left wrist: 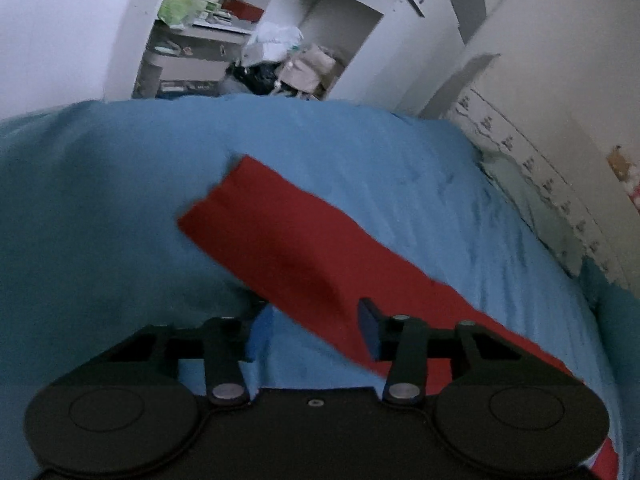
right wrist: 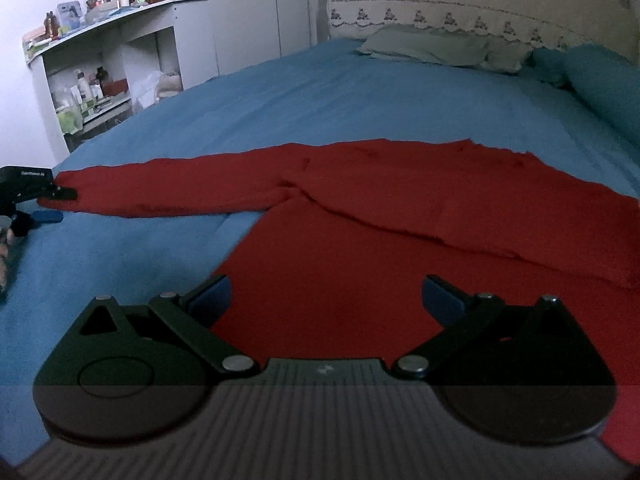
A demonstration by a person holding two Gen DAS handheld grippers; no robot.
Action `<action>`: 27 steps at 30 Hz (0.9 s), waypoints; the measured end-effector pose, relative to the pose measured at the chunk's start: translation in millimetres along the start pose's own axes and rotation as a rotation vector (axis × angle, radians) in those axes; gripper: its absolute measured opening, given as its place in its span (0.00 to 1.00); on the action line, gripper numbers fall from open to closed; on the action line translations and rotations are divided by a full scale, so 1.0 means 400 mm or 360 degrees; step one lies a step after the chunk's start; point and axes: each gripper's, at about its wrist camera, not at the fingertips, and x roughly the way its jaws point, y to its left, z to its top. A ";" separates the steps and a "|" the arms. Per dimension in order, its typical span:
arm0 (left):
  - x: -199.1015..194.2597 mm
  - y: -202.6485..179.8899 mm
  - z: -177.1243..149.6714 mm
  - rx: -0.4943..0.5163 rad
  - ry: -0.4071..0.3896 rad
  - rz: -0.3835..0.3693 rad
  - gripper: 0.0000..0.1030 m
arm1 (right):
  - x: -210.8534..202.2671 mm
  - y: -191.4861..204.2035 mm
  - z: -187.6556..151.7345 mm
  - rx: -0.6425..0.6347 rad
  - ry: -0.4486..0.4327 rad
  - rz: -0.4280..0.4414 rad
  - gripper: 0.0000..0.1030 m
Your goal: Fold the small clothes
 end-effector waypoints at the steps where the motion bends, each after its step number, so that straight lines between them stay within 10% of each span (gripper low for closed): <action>1: 0.010 -0.003 0.006 0.0011 -0.0009 0.0028 0.30 | 0.007 0.000 0.000 0.0007 0.0004 0.0001 1.00; 4: 0.043 -0.007 0.022 0.0020 -0.0019 0.0083 0.06 | 0.034 0.010 0.009 0.0021 0.0014 -0.0001 1.00; 13: -0.013 -0.142 0.039 0.0340 -0.0159 0.0055 0.04 | 0.043 -0.036 0.016 0.0089 -0.0010 -0.0031 1.00; 21: -0.118 -0.550 -0.004 0.0711 -0.0266 -0.0321 0.04 | -0.021 -0.178 0.019 0.0194 -0.0070 -0.0129 1.00; 27: -0.105 -0.909 -0.212 0.1001 -0.0109 -0.0630 0.04 | -0.099 -0.332 0.014 0.0241 -0.0128 -0.0246 1.00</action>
